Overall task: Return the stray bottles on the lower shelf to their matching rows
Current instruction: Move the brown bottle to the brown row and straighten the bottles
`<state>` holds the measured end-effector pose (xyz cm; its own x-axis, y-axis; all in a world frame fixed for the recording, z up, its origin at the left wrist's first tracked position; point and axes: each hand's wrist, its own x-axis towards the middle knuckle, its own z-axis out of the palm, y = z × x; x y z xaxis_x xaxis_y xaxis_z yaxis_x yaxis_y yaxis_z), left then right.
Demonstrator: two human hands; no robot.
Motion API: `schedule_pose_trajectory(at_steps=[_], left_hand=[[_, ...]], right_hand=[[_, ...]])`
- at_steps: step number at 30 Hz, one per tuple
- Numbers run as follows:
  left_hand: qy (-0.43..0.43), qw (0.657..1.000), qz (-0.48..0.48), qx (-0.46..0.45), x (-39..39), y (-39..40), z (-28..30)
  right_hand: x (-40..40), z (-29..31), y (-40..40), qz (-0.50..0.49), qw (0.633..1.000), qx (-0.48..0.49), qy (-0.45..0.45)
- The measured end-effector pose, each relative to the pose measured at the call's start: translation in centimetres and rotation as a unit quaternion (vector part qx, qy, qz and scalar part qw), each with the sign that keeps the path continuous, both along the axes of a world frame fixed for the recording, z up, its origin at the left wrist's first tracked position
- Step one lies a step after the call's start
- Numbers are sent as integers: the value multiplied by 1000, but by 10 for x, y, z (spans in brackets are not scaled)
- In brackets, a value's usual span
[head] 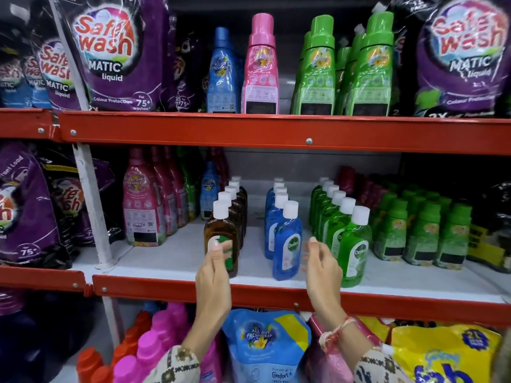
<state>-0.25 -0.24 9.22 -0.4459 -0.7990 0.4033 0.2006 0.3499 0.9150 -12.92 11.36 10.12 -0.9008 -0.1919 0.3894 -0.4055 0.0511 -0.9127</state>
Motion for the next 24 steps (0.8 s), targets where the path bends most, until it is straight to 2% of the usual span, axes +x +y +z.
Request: schedule_pose_trajectory(at_steps=[3,6,8,11,24], left_hand=[[-39,995,-87,36,-20,19,2],[-116,984,-124,44,-33,36,3],[-159,973,-161,36,-40,46,4],[-176,963,-199,46,-44,56,9],[-138,976,-123,116,-43,31,19]], right_hand=[[-16,-6,2,50,997,53,-40],[-26,-5,2,95,987,94,-86],[-29,-2,1,127,980,122,-94],[-25,2,0,125,978,142,-92],[-17,4,8,64,983,149,-80]])
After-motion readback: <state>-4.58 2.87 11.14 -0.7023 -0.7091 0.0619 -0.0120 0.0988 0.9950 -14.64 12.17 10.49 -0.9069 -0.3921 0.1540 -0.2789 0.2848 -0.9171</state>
